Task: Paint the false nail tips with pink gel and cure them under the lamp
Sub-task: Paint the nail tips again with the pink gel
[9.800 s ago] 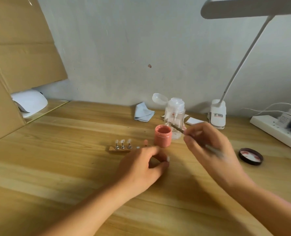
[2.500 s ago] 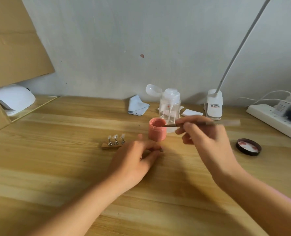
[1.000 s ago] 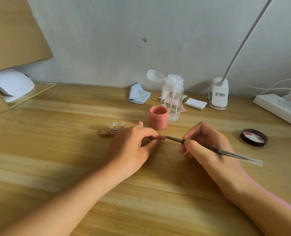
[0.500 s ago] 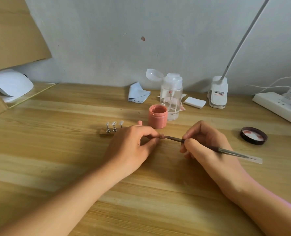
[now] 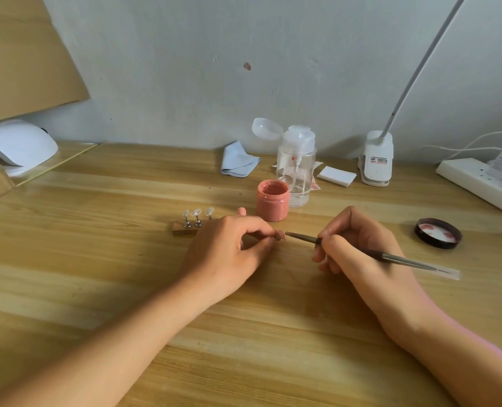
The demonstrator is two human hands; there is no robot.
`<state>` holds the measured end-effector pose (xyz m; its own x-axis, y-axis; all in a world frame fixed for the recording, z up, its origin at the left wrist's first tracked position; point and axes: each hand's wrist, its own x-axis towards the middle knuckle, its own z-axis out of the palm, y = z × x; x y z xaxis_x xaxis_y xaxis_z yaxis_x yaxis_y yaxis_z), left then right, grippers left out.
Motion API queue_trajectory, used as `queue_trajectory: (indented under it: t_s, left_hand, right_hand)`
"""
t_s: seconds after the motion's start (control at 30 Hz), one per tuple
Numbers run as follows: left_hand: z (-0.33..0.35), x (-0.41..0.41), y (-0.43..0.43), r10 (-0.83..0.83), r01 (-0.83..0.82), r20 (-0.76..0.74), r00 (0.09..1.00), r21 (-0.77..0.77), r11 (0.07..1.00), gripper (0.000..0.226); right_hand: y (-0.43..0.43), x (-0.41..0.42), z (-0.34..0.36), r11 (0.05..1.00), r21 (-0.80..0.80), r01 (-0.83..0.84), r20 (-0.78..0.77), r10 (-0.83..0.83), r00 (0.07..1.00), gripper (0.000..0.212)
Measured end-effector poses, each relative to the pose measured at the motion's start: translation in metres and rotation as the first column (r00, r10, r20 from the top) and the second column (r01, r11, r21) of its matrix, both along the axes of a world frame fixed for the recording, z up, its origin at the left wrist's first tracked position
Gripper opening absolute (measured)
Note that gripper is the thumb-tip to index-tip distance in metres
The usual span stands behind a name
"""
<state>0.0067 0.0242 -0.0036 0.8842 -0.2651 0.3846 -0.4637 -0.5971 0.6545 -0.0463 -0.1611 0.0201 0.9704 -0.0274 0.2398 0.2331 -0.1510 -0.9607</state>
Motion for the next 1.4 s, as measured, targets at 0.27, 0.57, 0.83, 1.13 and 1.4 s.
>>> queue_trajectory:
  t_s: [0.27,0.57,0.83,1.13,1.4]
  left_hand:
    - [-0.0015,-0.0003,0.0008,-0.003,0.004,-0.032,0.999,0.007,1.000,0.006]
    - [0.0000,-0.0003,0.0006,-0.023,0.023,-0.020,1.000,-0.012,1.000,0.006]
    - [-0.0009,-0.0001,0.0018,-0.036,0.035,-0.028,0.999,-0.033,0.999,0.011]
    - [-0.0015,0.0025,0.0029,-0.124,0.106,-0.093,0.988,-0.171,0.979,0.011]
    - [-0.0041,0.0049,0.0038,-0.149,0.111,-0.157,0.976,-0.226,0.968,0.008]
  right_hand:
    - [-0.0003,-0.0002,0.0001,0.999,-0.037,-0.015,-0.024,0.014,1.000,0.008]
    - [0.0000,0.0009,-0.0006,0.999,-0.038,0.004,-0.025,-0.005,1.000,0.013]
    - [-0.0012,0.0002,-0.0017,0.999,0.050,-0.010,0.005,0.010,1.000,0.017]
    - [-0.0026,0.0001,-0.0030,0.995,0.093,-0.038,0.016,0.037,0.999,0.013]
    - [-0.0013,-0.0007,-0.0013,0.997,0.050,-0.053,0.001,0.053,0.999,0.011]
